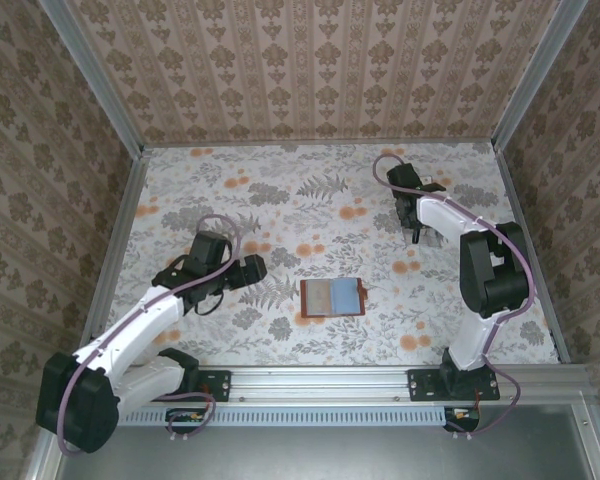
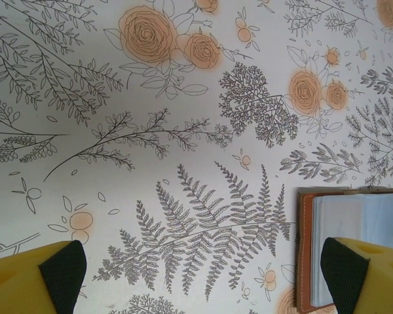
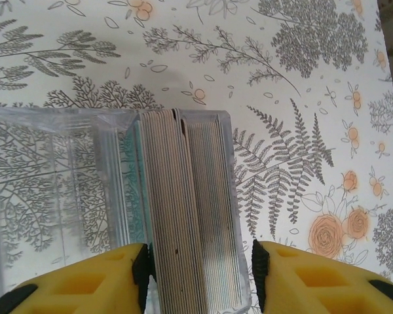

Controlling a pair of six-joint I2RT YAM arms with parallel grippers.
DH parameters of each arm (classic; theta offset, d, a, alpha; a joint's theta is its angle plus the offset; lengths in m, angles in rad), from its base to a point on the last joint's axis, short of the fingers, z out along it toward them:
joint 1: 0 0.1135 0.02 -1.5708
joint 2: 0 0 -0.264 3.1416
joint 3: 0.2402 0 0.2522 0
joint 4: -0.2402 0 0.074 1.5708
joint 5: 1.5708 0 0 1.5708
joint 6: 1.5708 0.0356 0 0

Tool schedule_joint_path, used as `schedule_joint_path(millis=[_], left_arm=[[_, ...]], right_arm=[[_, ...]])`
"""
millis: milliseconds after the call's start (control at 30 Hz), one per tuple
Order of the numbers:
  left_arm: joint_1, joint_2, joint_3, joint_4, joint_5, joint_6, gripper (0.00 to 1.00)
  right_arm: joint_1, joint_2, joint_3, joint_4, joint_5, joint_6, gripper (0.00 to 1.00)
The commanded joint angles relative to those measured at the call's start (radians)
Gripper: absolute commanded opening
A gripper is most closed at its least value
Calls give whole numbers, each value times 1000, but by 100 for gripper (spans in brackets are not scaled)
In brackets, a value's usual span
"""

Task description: Put the credit cards into the card holder

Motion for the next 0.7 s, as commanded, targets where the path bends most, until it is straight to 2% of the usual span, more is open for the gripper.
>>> schedule_joint_path(millis=[0, 200, 333, 667], left_arm=[[4, 13, 62, -29, -1, 1, 96], [-1, 4, 30, 24, 29, -55, 95], [-8, 17, 30, 39, 36, -47, 95], [-32, 67, 61, 26, 28, -40, 94]], right_arm=[[-12, 24, 39, -65, 4, 6, 51], [-10, -6, 34, -68, 72, 4, 53], [-6, -42, 12, -38, 122, -1, 54], [10, -20, 28, -51, 183, -8, 51]])
